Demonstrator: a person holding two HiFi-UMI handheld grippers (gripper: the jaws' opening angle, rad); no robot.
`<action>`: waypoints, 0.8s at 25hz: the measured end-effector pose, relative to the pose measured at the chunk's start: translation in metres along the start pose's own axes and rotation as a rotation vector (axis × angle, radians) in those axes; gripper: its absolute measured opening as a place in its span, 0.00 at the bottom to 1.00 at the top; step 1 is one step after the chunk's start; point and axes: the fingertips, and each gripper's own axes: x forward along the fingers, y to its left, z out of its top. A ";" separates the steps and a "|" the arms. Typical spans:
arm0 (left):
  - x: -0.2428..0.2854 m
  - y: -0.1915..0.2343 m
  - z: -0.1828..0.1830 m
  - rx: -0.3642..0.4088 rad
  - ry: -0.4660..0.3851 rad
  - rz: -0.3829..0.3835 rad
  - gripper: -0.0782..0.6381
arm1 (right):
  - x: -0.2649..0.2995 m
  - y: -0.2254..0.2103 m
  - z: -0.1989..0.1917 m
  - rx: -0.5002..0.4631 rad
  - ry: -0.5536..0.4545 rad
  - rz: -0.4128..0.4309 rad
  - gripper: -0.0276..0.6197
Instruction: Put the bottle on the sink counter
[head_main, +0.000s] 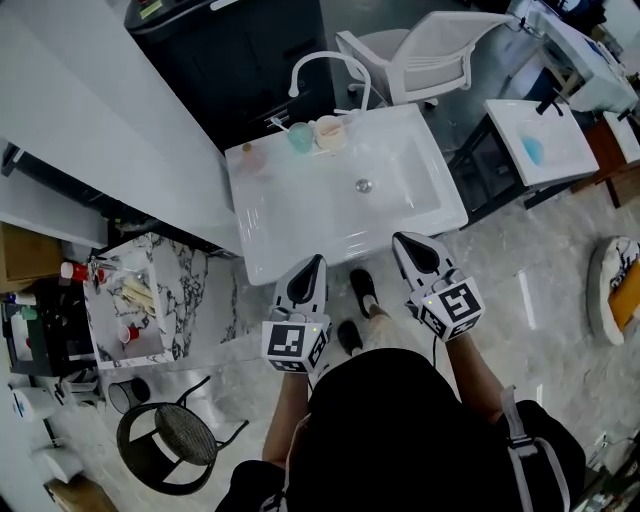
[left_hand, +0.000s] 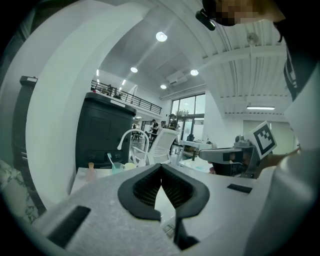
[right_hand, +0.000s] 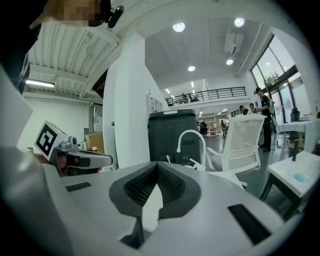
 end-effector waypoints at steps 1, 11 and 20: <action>-0.005 -0.003 -0.001 0.001 0.001 -0.005 0.13 | -0.006 0.003 0.000 -0.003 -0.001 -0.006 0.05; -0.039 -0.016 -0.005 0.048 -0.002 0.011 0.13 | -0.040 0.029 -0.002 -0.021 0.008 -0.009 0.05; -0.041 -0.026 -0.001 0.044 -0.021 0.008 0.13 | -0.054 0.021 -0.003 -0.010 0.004 -0.012 0.05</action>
